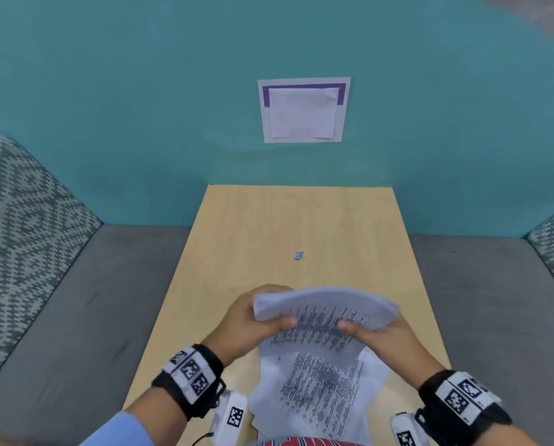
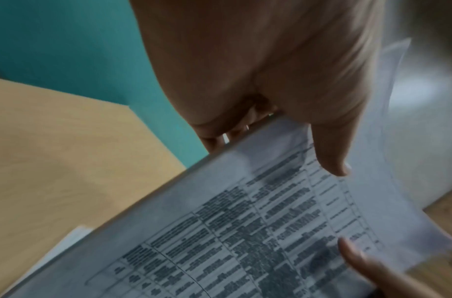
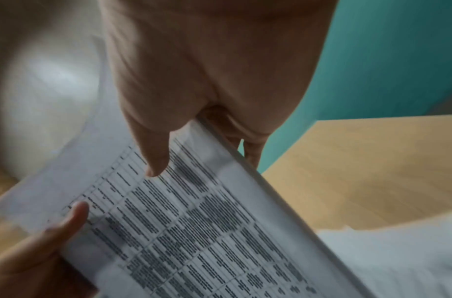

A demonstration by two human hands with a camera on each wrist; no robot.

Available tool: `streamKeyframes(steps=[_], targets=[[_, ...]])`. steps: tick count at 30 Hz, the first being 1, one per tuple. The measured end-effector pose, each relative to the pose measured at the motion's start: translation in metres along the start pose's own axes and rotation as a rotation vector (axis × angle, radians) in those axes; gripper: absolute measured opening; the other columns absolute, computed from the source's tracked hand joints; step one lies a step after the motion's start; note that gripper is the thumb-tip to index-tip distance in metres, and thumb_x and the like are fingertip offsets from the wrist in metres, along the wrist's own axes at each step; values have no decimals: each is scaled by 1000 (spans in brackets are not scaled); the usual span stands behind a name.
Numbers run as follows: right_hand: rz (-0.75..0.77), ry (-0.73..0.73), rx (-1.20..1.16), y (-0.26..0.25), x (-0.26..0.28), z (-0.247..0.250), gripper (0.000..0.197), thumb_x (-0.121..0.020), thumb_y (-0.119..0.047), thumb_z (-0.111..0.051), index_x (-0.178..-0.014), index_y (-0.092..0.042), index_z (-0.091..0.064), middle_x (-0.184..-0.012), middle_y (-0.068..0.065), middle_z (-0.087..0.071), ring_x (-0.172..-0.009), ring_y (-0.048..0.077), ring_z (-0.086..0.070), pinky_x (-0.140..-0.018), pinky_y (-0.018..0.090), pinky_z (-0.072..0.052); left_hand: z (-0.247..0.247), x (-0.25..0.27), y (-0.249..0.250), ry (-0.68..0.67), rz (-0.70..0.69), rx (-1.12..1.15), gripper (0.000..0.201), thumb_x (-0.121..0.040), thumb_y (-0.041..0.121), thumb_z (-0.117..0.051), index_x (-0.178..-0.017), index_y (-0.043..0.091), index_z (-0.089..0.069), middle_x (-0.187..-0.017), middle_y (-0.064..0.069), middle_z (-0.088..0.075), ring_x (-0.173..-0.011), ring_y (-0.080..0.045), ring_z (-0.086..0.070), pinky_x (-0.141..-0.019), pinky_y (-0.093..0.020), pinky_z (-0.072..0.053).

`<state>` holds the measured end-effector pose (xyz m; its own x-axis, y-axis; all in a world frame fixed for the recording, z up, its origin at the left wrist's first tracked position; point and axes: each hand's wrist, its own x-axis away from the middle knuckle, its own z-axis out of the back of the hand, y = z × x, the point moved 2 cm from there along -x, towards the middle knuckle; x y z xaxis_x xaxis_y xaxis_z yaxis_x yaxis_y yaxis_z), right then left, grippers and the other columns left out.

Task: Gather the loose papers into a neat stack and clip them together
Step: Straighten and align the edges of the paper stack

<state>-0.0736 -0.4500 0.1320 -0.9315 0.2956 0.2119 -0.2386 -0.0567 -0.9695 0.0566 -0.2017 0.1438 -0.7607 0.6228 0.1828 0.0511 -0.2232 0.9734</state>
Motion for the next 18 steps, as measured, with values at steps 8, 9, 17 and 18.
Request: streamKeyframes(steps=[8,9,17,18], targets=[[61,65,27,6,-9,-8,13,-90,-35,-77,-90,-24,-82,-86,11,-80,-80,21,-75,-77,34,-54,-17,-14,-24,160,16,80,28,-85,45,-85,-108,30,-84,-105,-7,-85,-89,-19,-74,-87,-35,-58],[92,66,32,5,-10,-7,9,-91,-32,-77,-86,-27,-82,-81,4,-79,-75,13,-72,-73,27,-53,-16,-14,-23,186,-10,95,37,-81,54,-85,-107,27,-84,-100,-6,-82,-87,-19,-71,-86,-35,-57],[-110,73,105,52,2,-16,17,-85,-45,-81,-88,-29,-77,-51,1,-43,-54,20,-34,-51,29,-29,-22,-5,-67,129,65,-34,37,-88,44,-82,-121,30,-79,-111,-11,-82,-108,-33,-77,-97,-60,-59],[-92,65,108,53,0,-16,23,-84,-52,-81,-91,-30,-80,-53,9,-47,-53,20,-36,-52,30,-31,-21,-6,-68,143,63,-48,38,-88,45,-82,-122,29,-78,-110,-14,-82,-106,-36,-77,-96,-61,-60]])
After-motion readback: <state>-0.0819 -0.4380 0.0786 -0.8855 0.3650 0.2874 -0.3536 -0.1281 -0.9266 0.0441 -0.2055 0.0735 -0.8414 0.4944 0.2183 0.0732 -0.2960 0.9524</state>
